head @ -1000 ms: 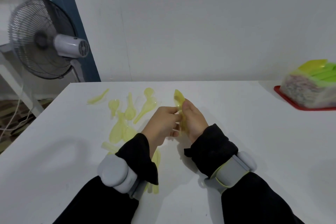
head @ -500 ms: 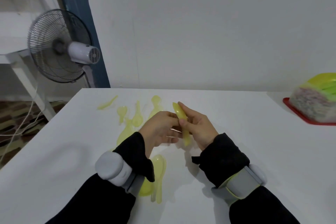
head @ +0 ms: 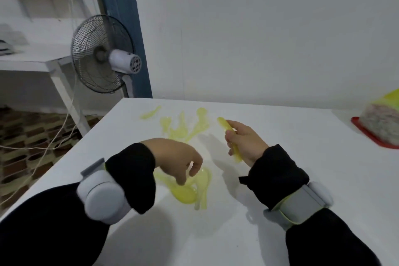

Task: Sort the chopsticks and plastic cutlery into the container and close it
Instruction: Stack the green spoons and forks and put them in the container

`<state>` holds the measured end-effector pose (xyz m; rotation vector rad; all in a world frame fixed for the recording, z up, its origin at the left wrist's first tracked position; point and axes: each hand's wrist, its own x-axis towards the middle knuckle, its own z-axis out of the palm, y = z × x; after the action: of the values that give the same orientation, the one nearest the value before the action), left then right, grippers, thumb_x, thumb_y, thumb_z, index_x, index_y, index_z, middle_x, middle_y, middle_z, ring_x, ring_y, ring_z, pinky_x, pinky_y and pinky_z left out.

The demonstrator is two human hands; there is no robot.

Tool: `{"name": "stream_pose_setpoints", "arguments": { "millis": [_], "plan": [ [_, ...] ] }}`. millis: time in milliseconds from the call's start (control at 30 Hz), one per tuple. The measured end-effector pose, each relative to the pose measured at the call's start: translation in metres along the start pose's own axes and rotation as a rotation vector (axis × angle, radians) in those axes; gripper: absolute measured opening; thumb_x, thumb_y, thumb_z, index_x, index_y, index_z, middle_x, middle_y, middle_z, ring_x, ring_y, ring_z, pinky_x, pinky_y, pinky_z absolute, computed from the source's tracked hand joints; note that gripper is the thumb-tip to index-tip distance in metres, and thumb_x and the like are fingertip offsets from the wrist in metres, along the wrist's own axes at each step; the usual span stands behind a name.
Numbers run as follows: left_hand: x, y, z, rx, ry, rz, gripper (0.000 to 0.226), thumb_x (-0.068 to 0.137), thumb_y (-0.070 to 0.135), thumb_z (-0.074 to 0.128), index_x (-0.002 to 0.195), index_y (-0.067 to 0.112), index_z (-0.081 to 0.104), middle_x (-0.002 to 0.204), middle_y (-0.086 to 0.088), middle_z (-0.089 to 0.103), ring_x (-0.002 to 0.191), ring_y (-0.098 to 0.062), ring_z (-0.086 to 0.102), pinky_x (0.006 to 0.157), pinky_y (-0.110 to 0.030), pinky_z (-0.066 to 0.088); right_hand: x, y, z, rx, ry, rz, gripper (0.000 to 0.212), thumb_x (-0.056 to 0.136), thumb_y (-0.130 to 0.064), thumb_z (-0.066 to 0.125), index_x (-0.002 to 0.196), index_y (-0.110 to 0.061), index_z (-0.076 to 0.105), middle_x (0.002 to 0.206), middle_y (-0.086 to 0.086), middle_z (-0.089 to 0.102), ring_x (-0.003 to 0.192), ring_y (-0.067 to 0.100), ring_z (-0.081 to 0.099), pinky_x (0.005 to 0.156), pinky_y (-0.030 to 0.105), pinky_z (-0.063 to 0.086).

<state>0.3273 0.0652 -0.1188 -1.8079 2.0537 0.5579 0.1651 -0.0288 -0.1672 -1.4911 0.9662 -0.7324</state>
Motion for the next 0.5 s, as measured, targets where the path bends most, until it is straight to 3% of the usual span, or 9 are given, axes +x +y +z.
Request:
{"name": "stream_pose_setpoints", "arguments": {
  "millis": [100, 200, 300, 400, 500],
  "plan": [
    [-0.011, -0.010, 0.020, 0.116, 0.012, 0.002, 0.034, 0.076, 0.014, 0.061, 0.099, 0.035, 0.047, 0.114, 0.008, 0.041, 0.095, -0.021, 0.047, 0.062, -0.029, 0.038, -0.007, 0.000, -0.002, 0.061, -0.029, 0.033, 0.036, 0.096, -0.002, 0.041, 0.130, -0.011, 0.050, 0.071, 0.002, 0.040, 0.059, 0.014, 0.036, 0.055, 0.026, 0.036],
    [-0.014, -0.017, 0.035, 0.088, 0.054, 0.018, 0.029, 0.076, 0.020, 0.063, 0.099, 0.033, 0.050, 0.119, 0.013, 0.037, 0.093, -0.018, 0.038, 0.069, -0.027, 0.036, -0.009, -0.003, 0.000, 0.063, -0.033, 0.092, 0.030, 0.093, -0.005, 0.045, 0.120, -0.015, 0.054, 0.072, 0.001, 0.040, 0.059, 0.014, 0.037, 0.053, 0.026, 0.036],
    [-0.009, -0.026, 0.042, 0.026, 0.181, 0.071, 0.016, 0.081, 0.026, 0.061, 0.095, 0.030, 0.054, 0.106, 0.015, 0.044, 0.089, -0.014, 0.044, 0.073, -0.022, 0.038, -0.013, -0.002, 0.005, -0.035, -0.040, 0.137, 0.003, 0.091, -0.016, 0.056, 0.092, -0.014, 0.053, 0.073, 0.002, 0.037, 0.057, 0.014, 0.036, 0.050, 0.025, 0.033],
    [-0.004, -0.034, 0.047, -0.056, 0.277, 0.090, 0.007, 0.083, 0.025, 0.061, 0.088, 0.027, 0.055, 0.094, 0.015, 0.046, 0.085, -0.011, 0.047, 0.069, -0.018, 0.037, -0.014, 0.001, 0.015, -0.394, -0.096, 0.198, 0.025, 0.085, -0.027, 0.066, 0.076, -0.013, 0.047, 0.068, 0.003, 0.039, 0.054, 0.016, 0.036, 0.050, 0.025, 0.029],
    [-0.002, -0.035, 0.052, -0.144, 0.309, 0.089, 0.011, 0.082, 0.023, 0.061, 0.082, 0.029, 0.051, 0.093, 0.015, 0.047, 0.083, -0.008, 0.046, 0.071, -0.018, 0.038, -0.017, 0.006, 0.032, -0.840, -0.090, 0.163, 0.040, 0.079, -0.037, 0.071, 0.100, -0.006, 0.056, 0.087, 0.005, 0.054, 0.079, 0.021, 0.052, 0.069, 0.026, 0.040]
  ]
}}
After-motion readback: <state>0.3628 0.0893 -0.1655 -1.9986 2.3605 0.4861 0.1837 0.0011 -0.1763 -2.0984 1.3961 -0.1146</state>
